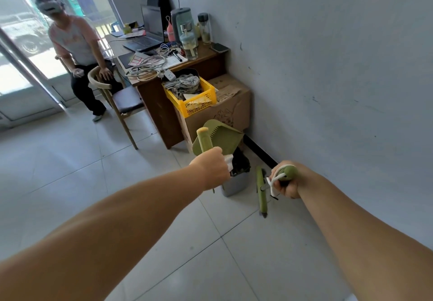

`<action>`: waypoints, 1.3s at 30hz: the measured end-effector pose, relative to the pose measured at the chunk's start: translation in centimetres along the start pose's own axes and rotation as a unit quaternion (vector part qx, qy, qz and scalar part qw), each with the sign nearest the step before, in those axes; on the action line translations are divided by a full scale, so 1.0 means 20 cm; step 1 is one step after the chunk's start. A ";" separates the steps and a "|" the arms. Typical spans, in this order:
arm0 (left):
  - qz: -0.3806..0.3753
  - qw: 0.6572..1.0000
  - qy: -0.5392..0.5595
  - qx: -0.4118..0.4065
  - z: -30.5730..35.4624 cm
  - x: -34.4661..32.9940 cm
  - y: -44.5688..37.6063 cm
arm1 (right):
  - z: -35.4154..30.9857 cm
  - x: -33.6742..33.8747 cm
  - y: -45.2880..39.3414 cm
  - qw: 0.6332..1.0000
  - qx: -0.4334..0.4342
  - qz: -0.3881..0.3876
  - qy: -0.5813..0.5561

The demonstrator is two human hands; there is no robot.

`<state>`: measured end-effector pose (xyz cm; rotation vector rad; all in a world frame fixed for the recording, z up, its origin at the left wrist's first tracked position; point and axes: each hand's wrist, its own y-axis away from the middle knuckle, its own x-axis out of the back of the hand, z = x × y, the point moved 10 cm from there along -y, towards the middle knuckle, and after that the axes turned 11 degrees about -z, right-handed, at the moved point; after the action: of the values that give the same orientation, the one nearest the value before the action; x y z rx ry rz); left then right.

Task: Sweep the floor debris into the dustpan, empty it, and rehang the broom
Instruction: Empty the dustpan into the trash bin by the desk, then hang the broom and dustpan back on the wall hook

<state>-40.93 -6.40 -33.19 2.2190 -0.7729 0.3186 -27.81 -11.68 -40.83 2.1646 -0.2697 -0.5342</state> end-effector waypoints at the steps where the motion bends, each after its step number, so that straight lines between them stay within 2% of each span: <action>1: -0.001 1.000 -0.001 0.003 -0.01 0.00 0.01 | 0.00 -0.01 0.01 1.000 -0.004 0.003 -0.005; 6: -0.003 1.000 0.009 0.023 -0.06 0.00 0.07 | 0.02 -0.08 0.07 0.999 0.014 -0.020 -0.037; 13: 0.014 0.994 0.089 0.062 -0.28 0.07 0.27 | 0.01 -0.13 0.20 0.998 0.060 0.032 -0.008; 18: 0.082 0.980 0.155 0.090 -0.52 0.14 0.47 | -0.06 -0.26 0.34 0.997 0.083 -0.002 -0.005; 21: 0.124 0.967 0.203 0.096 -0.66 0.19 0.61 | -0.16 -0.36 0.46 0.990 0.117 0.002 0.078; 26: 0.183 0.931 0.296 0.109 -0.84 0.22 0.76 | -0.35 -0.52 0.74 0.976 0.157 -0.005 0.148; 31: 0.258 0.897 0.346 0.100 -0.96 0.33 0.88 | -0.49 -0.60 1.00 0.958 0.163 0.003 0.237; 39: 0.313 0.867 0.378 0.082 -1.10 0.50 0.78 | -0.82 -0.59 1.35 0.942 0.281 0.012 0.186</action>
<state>-42.44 -3.07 -4.64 1.6772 -0.9985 1.5117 -30.63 -12.05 -7.28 2.7544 -0.2585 -0.0136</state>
